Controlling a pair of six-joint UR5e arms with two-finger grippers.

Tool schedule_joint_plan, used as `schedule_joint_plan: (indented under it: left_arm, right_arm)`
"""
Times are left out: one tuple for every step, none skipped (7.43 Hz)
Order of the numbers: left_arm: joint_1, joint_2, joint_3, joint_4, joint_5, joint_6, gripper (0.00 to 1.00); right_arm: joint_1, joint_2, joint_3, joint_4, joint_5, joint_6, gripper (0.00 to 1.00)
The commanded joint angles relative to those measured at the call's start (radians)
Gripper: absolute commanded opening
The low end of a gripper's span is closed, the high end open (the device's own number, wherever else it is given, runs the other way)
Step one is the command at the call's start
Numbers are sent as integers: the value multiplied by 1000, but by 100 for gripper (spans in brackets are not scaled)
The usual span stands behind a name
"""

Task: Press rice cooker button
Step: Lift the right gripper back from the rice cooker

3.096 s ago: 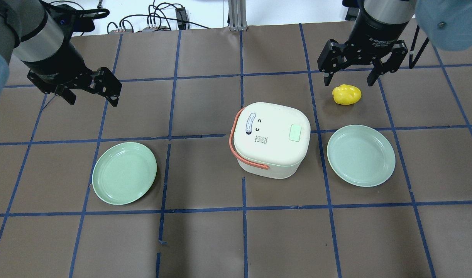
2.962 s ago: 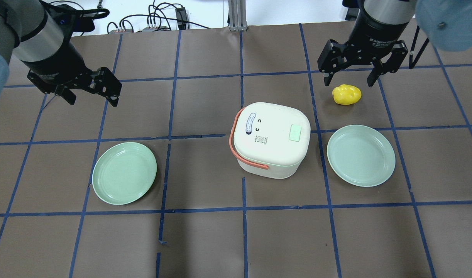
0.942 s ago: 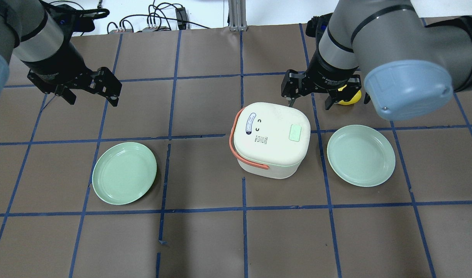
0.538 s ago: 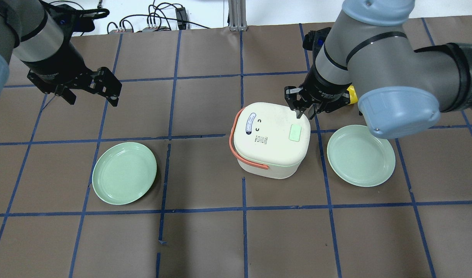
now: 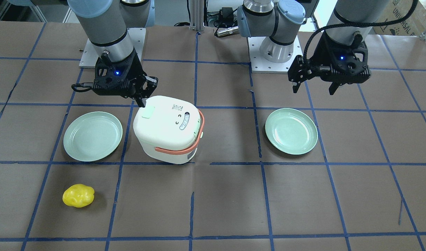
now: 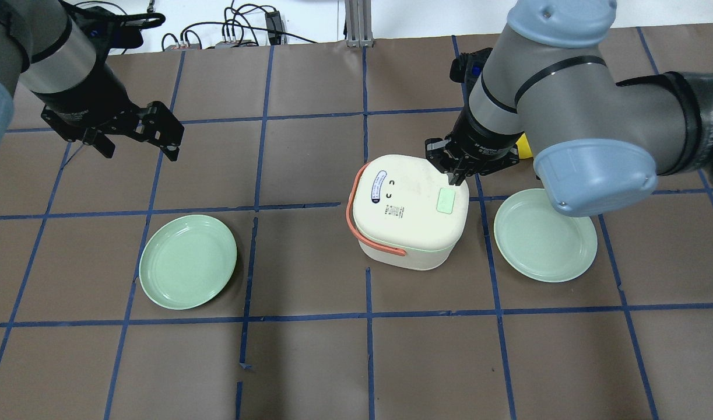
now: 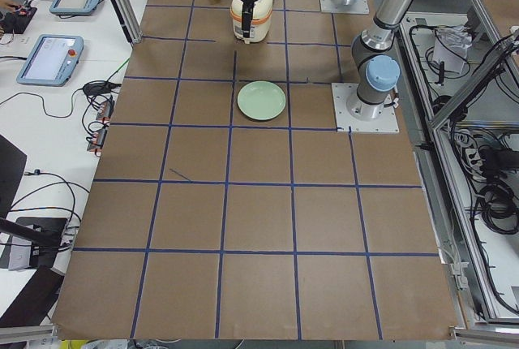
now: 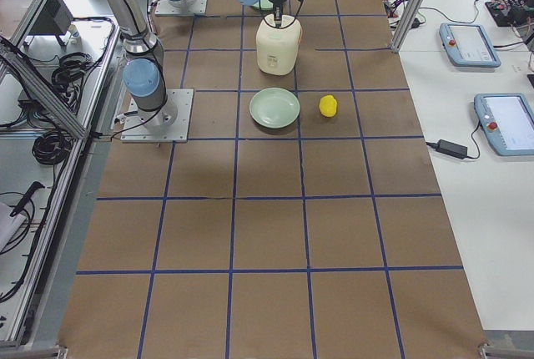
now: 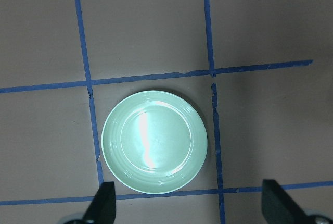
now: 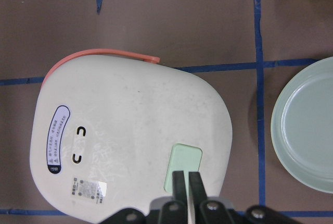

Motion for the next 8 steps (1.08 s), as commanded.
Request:
schedule_joint_plan:
  left_arm:
    - [0, 2, 0, 0, 0, 0, 100]
    - [0, 0, 0, 0, 0, 1, 100]
    - [0, 0, 0, 0, 0, 1, 100]
    - [0, 0, 0, 0, 0, 1, 100]
    - [0, 0, 0, 0, 0, 0, 100]
    - [0, 0, 0, 0, 0, 1, 100]
    - [0, 2, 0, 0, 0, 0, 100]
    - [0, 0, 0, 0, 0, 1, 100]
  right_arm:
    - [1, 0, -4, 2, -1, 0, 17]
    - [1, 1, -6, 1, -3, 0, 18]
    - [-7, 11, -32, 10, -15, -7, 22]
    - [-11, 29, -123, 110, -18, -12, 26]
    - [-14, 97, -247, 240, -21, -15, 36]
    - [-16, 153, -342, 287, -18, -18, 92]
    - [-26, 159, -357, 279, -33, -27, 100]
    - [-62, 158, -355, 282, -108, -83, 100]
